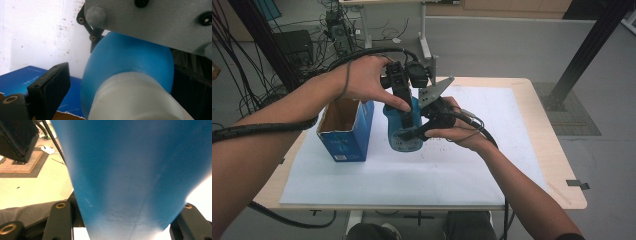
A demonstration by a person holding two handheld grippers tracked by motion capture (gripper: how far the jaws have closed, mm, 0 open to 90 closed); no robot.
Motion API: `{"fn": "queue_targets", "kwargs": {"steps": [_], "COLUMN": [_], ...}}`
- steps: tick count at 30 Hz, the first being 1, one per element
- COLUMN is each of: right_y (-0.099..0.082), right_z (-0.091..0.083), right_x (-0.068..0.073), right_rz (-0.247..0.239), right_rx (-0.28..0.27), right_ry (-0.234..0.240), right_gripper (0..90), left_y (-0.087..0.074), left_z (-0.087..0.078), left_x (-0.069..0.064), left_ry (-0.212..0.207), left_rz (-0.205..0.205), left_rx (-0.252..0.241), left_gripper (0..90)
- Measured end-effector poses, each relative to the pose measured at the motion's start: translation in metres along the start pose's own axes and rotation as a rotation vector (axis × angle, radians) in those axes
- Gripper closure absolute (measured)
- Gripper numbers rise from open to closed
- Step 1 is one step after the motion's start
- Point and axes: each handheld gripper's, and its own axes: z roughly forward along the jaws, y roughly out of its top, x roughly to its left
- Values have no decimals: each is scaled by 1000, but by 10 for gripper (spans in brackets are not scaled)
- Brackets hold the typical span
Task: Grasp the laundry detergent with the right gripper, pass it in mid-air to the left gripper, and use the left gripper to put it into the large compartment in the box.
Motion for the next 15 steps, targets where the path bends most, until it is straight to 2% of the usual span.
{"fn": "queue_targets", "kwargs": {"steps": [15], "right_y": [0], "right_z": [0], "right_x": [1], "right_rz": [8], "right_rx": [9], "right_ry": [0], "right_gripper": [437], "left_y": [-1], "left_z": [-1], "left_x": [0], "left_ry": [2], "left_rz": [-7], "left_rx": [-7], "left_gripper": [72]}}
